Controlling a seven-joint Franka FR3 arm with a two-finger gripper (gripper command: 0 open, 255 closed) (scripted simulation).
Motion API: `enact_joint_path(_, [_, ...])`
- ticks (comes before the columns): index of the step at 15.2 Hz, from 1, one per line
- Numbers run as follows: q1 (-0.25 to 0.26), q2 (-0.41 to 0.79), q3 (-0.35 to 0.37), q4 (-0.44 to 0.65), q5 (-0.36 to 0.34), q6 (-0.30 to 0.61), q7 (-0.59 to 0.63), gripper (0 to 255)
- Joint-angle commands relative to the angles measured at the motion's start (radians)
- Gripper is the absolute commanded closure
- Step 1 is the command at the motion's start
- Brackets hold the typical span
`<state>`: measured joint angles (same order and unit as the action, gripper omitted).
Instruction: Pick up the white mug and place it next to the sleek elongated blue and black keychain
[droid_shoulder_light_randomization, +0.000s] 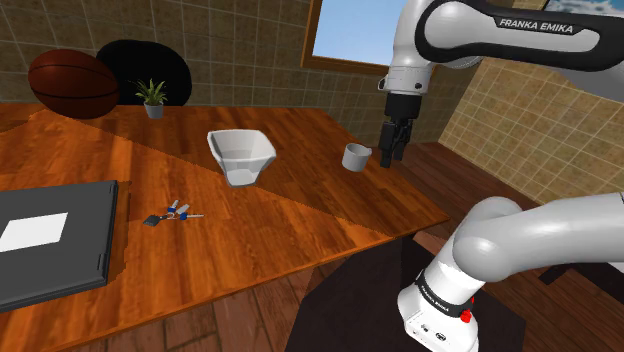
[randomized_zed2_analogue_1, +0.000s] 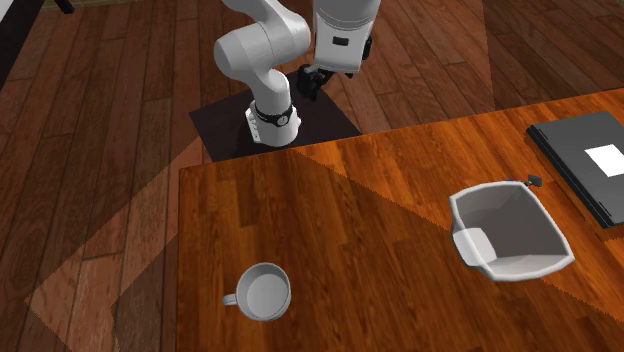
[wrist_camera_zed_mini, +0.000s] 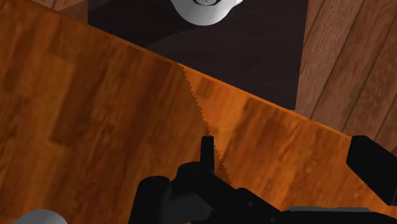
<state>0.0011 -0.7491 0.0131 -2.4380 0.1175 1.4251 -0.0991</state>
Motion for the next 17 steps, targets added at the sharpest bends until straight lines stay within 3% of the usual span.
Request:
enact_joint_path(1, [0.000, 0.000, 0.000, 0.000, 0.000, 0.000, 0.000, 0])
enact_joint_path(9, [-0.047, 0.175, -0.076, -0.015, -0.126, 0.226, -0.129, 0])
enact_joint_path(17, [-0.088, 0.404, -0.148, 0.051, -0.215, 0.440, -0.233, 0])
